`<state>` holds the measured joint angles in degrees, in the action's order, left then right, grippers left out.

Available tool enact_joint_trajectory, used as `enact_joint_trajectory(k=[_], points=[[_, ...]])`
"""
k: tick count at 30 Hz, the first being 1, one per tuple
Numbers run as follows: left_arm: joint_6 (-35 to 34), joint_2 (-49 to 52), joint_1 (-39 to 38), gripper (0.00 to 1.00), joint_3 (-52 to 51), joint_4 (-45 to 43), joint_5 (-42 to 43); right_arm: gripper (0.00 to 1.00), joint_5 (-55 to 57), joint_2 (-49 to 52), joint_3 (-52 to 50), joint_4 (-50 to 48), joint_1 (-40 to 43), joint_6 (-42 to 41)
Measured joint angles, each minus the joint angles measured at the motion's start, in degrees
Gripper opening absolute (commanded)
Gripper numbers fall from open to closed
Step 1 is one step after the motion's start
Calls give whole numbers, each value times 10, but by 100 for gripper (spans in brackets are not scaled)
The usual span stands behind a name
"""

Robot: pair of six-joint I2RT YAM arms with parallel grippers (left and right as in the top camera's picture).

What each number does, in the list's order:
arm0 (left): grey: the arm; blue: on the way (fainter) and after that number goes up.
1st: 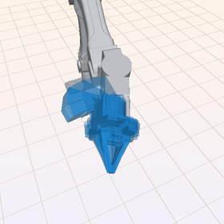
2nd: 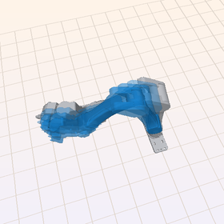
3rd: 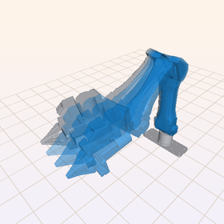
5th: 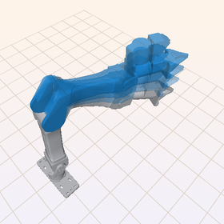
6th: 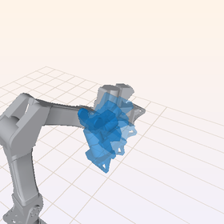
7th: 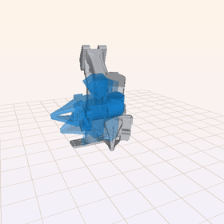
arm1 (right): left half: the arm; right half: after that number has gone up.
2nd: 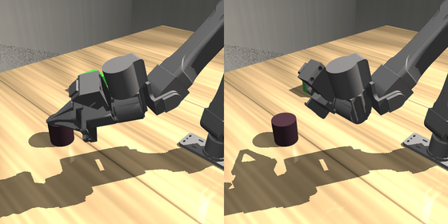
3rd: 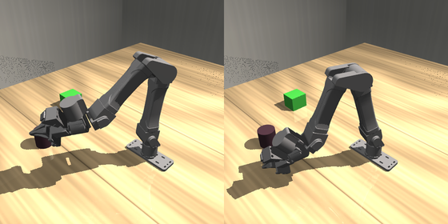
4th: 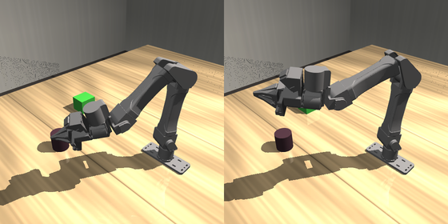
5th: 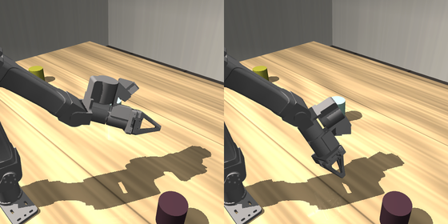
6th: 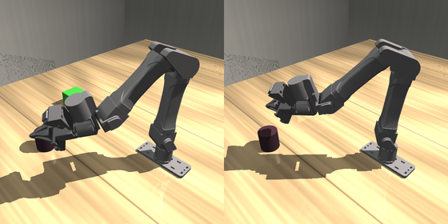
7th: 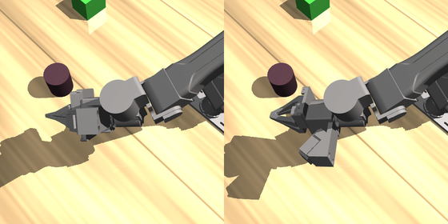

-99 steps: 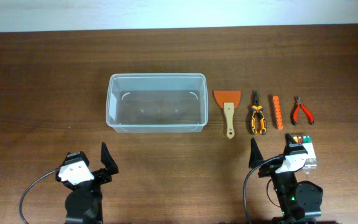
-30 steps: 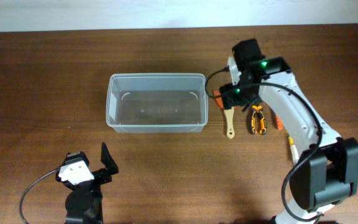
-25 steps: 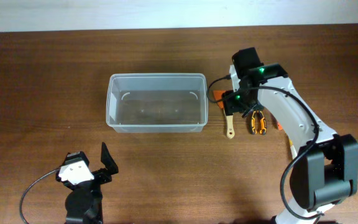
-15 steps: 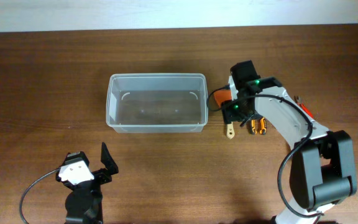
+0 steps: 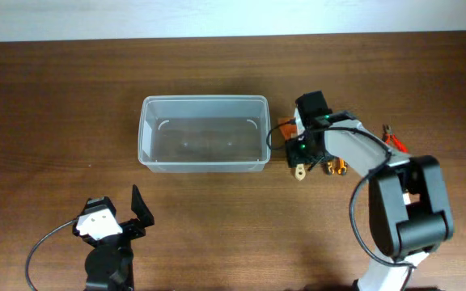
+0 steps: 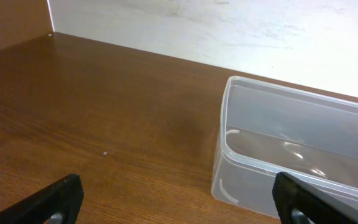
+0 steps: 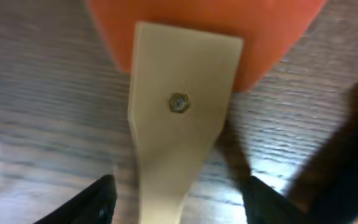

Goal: Pack container
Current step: 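Lift the scraper and lower it into the clear container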

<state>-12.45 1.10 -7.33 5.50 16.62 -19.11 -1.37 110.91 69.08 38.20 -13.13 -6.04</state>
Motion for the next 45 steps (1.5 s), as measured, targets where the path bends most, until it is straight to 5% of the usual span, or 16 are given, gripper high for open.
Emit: enact_joint_trajectory(k=[10,17,28,45], points=[[0,0,0,99,0,0,0,7,-2,2,0,-9,0,-2],[0,0,0,99,0,0,0,4,-4,13,42,28,0,-2],[0,0,0,99,0,0,0,4,20,4,395,181,0,43],[0,0,0,99,0,0,0,4,-80,-7,468,278,-137,439]])
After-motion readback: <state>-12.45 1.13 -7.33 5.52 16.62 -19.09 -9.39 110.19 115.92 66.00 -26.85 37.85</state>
